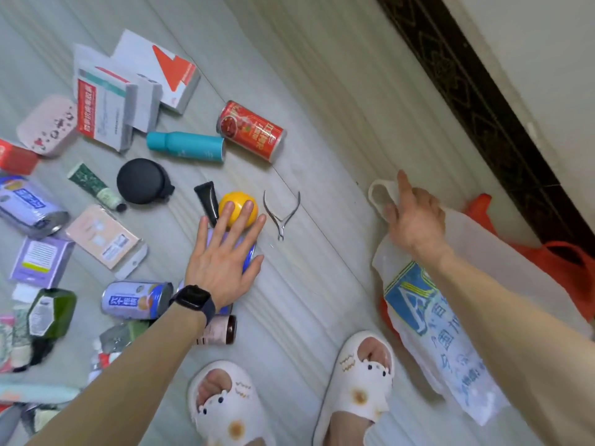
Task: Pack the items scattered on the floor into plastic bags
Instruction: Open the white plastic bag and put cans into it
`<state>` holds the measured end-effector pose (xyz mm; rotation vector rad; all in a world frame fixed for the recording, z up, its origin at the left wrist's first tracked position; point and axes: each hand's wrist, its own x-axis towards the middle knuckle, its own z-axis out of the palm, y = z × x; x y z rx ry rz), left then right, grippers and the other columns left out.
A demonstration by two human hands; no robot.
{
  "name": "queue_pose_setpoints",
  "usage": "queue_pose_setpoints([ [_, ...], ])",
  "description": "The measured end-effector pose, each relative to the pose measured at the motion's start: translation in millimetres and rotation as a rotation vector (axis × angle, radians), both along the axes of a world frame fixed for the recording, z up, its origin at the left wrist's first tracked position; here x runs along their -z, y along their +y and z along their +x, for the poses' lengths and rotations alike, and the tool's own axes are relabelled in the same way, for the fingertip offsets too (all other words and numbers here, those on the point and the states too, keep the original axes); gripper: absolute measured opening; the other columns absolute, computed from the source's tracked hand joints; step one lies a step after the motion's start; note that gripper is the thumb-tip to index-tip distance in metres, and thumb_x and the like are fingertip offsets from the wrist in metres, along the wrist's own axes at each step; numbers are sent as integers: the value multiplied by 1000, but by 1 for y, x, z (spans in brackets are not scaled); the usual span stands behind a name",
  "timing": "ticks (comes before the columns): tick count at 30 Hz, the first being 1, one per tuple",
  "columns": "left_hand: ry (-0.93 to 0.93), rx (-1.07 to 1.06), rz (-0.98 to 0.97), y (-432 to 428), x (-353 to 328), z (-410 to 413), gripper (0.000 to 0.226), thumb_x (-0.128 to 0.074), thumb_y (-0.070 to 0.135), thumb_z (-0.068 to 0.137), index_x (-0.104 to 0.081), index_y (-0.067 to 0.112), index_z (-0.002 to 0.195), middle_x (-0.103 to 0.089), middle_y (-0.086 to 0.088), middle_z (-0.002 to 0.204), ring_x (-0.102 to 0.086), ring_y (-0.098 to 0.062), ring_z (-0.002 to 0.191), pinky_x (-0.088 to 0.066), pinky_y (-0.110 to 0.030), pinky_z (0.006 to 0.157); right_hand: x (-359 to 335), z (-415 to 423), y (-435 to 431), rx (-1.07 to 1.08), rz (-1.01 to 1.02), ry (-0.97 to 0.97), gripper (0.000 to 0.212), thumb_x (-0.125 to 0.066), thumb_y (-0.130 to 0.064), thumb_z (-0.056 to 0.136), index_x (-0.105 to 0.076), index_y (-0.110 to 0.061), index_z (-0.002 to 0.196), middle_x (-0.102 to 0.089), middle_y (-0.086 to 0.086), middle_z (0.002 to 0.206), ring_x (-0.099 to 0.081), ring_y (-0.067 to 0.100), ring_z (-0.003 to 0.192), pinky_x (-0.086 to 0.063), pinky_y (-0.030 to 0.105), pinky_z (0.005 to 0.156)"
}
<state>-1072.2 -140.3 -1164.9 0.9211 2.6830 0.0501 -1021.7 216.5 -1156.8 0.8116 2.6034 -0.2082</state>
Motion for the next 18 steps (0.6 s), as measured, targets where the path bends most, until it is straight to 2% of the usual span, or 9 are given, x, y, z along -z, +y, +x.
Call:
queue_pose_setpoints([
  [3, 21, -16, 12, -6, 5, 7, 72, -36, 52, 92, -15, 26, 156, 1, 2, 165, 4, -26, 151, -11, -57, 118, 5, 4, -26, -32, -87, 44, 49, -50, -16, 94, -46, -13, 143, -58, 25, 118, -55, 45, 107, -45, 48, 85],
  [6, -6, -38, 15, -2, 3, 9, 69, -32, 53, 93, -18, 28, 156, -2, 2, 165, 2, -25, 151, -7, -58, 117, -2, -8, -53, -74, -220, 133, 29, -44, -21, 100, -60, -9, 122, -64, 21, 112, -59, 41, 102, -42, 40, 79],
  [8, -60, -44, 11, 0, -7, 7, 67, -29, 55, 92, -21, 32, 155, -6, 3, 164, -3, -24, 151, -9, -59, 116, -23, -26, -71, -94, -270, 280, 23, -42, -24, 103, -60, -10, 102, -64, 18, 99, -58, 37, 93, -34, 34, 71],
  [10, -131, -105, 44, 2, -26, 5, 67, -26, 58, 90, -23, 36, 153, -11, 2, 164, -9, -23, 151, -17, -57, 116, -58, -46, -88, -108, -304, 439, 21, -40, -24, 104, -50, -17, 87, -56, 10, 86, -52, 32, 84, -28, 32, 69],
  [14, -264, -325, 284, 3, -85, 3, 81, -20, 69, 80, -12, 38, 154, -17, -5, 162, -14, -23, 149, -18, -43, 119, -149, -63, -109, -107, -352, 728, 28, -36, -27, 105, -46, -15, 81, -52, 1, 79, -46, 22, 77, -30, 32, 69],
  [18, -560, -644, 612, 5, -181, -2, 93, -41, 77, 77, -19, 30, 154, -32, -6, 156, -29, -23, 144, -24, -38, 117, -239, -39, -129, -27, -413, 947, 31, -36, -30, 106, -43, -22, 77, -49, -7, 77, -46, 17, 75, -34, 32, 70],
])
